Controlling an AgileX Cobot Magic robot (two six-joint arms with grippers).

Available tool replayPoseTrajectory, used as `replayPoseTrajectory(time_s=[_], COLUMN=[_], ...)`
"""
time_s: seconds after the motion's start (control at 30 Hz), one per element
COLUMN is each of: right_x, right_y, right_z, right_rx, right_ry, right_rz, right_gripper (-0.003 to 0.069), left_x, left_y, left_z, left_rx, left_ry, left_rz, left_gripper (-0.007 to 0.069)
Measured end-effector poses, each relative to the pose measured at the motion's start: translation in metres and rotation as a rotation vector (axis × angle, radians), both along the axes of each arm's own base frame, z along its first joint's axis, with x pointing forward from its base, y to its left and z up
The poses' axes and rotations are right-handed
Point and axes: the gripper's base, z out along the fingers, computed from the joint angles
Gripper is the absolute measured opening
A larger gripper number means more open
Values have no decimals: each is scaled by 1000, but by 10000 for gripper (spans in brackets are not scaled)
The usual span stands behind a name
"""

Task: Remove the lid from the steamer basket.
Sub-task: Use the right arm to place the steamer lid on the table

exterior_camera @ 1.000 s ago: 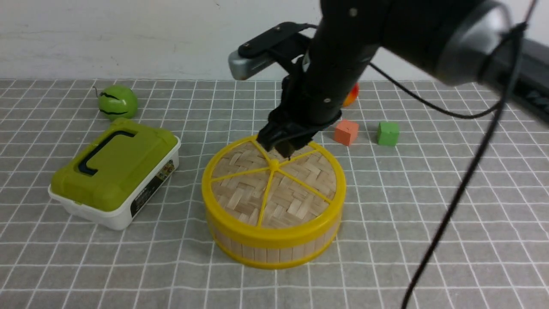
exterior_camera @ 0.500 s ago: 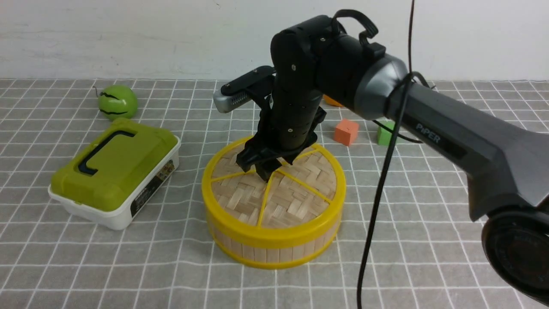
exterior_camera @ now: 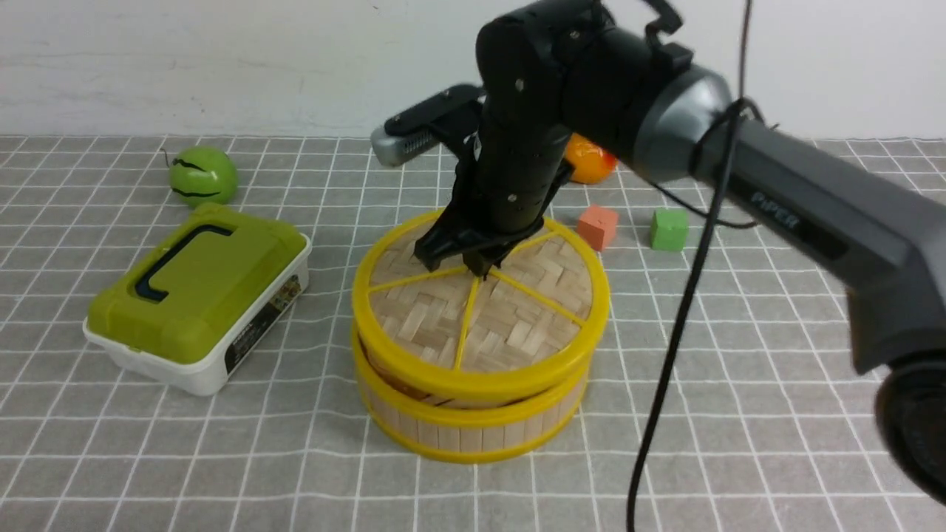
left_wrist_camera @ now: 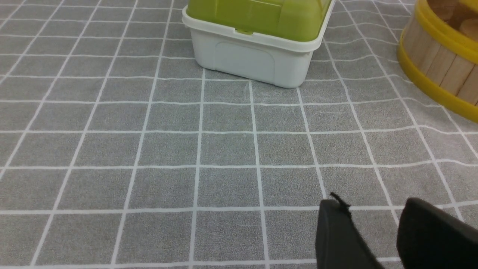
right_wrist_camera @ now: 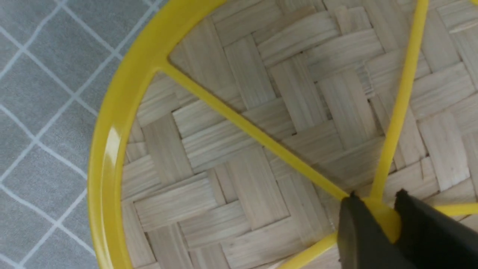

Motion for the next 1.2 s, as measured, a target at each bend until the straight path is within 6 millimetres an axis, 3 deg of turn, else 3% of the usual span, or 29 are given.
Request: replayPoseTrajectory(time_s=[0.13, 0.17, 0.2, 0.33, 0.43, 0.5, 0.53, 0.67, 0.8, 1.0, 1.03, 1.2], right_x=[-11, -16, -18, -24, -25, -25, -25, -18, -3, 21, 27, 33], right_y=[-28, -48, -63, -112, -163, -187, -189, -223, -227, -219, -218, -216], right_z=[52, 76, 88, 107, 90, 65, 62, 7, -35, -75, -92, -117], right_rx=[18, 43, 55, 67, 15, -31, -36, -65, 2, 52, 54, 52], right_ry=[-127, -172, -191, -204, -126, -43, -33, 89, 109, 126, 155, 216], right_rz=[-38, -73, -101, -201, -320, -380, -385, -474, -501, -512, -517, -542], right_gripper=[78, 78, 78, 78, 78, 78, 78, 78, 78, 78, 78, 91], left_x=[0, 0, 0, 0, 0, 0, 0, 0, 0, 0, 0, 0], left_y=[0, 0, 0, 0, 0, 0, 0, 0, 0, 0, 0, 0], left_z=[0, 0, 0, 0, 0, 0, 0, 0, 0, 0, 0, 0], left_rx=[0, 0, 0, 0, 0, 0, 0, 0, 0, 0, 0, 0], left_ry=[0, 0, 0, 0, 0, 0, 0, 0, 0, 0, 0, 0], left_rz=[0, 0, 0, 0, 0, 0, 0, 0, 0, 0, 0, 0], left_gripper=[239, 239, 239, 239, 239, 239, 239, 239, 239, 239, 239, 239])
